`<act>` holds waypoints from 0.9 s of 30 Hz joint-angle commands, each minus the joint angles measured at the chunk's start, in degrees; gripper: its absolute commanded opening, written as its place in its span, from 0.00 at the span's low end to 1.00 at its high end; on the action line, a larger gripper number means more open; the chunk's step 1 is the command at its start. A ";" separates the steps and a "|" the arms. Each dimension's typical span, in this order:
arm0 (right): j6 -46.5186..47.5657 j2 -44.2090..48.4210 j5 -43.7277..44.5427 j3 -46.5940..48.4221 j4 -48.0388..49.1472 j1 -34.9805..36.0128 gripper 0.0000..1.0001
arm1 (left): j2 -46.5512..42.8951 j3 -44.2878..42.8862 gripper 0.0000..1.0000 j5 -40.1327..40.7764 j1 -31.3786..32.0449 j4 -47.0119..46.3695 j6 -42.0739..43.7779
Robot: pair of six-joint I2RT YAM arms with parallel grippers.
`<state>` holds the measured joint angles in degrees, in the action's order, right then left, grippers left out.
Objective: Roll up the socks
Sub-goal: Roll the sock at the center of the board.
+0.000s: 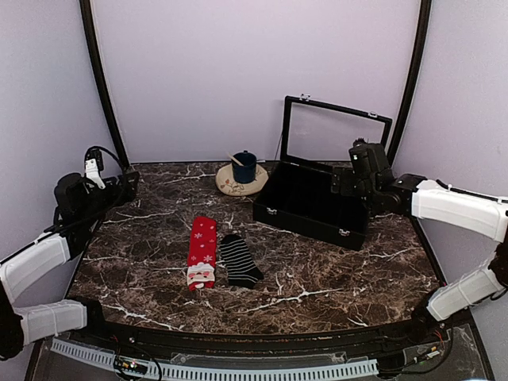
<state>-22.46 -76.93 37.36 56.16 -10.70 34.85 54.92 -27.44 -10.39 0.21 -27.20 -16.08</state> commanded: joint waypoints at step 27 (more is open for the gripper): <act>22.82 -11.63 -12.72 -0.03 10.02 28.92 0.82 | -3.94 -8.13 0.96 26.03 42.89 32.73 9.51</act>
<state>-0.75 -85.80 26.98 54.04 1.13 61.43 50.35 -34.79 13.63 42.37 3.62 -6.24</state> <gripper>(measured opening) 0.822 0.960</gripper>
